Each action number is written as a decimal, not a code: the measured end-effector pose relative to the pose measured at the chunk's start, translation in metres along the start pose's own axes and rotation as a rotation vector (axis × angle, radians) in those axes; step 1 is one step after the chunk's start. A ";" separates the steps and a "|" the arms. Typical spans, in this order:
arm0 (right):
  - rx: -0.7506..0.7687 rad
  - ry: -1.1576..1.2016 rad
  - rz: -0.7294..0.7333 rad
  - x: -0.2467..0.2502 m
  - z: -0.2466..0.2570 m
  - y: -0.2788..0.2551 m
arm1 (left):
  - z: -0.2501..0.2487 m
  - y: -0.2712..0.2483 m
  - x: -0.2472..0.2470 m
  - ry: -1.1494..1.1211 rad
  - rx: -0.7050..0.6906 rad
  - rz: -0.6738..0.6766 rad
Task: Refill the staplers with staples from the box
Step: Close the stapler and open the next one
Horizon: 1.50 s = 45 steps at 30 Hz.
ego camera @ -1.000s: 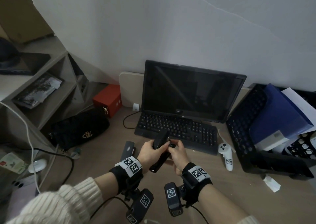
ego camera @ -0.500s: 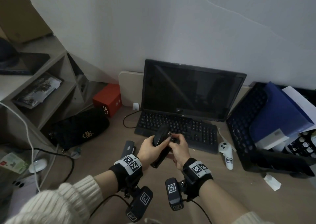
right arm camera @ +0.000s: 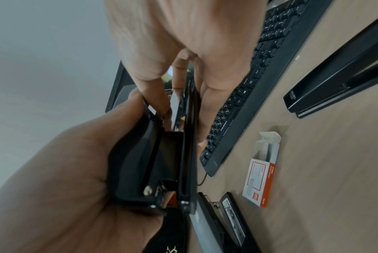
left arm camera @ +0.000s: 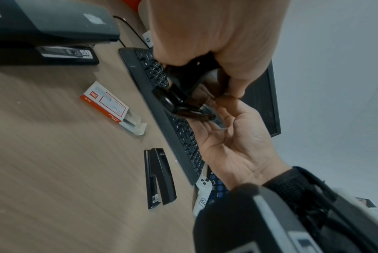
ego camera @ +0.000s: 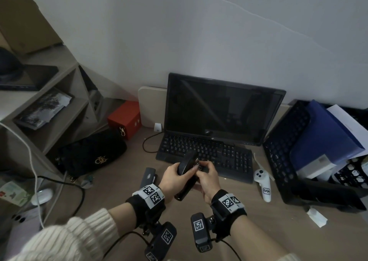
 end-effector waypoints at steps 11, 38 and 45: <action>-0.006 0.048 0.007 0.003 0.006 0.001 | -0.017 -0.003 -0.001 -0.002 -0.039 -0.013; -0.107 0.021 0.095 -0.004 -0.002 0.002 | -0.010 0.002 0.004 0.119 0.010 0.028; -0.100 0.025 0.080 -0.005 -0.004 0.000 | -0.005 0.005 0.006 0.117 0.032 -0.002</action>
Point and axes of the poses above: each hand's wrist, its own y-axis towards the middle knuckle, its own x-axis out of the back of the hand, z = x × y, the point moved 8 cm from there along y, towards the middle knuckle, and after that the axes turned 3 degrees about x, right-handed, at the moved point
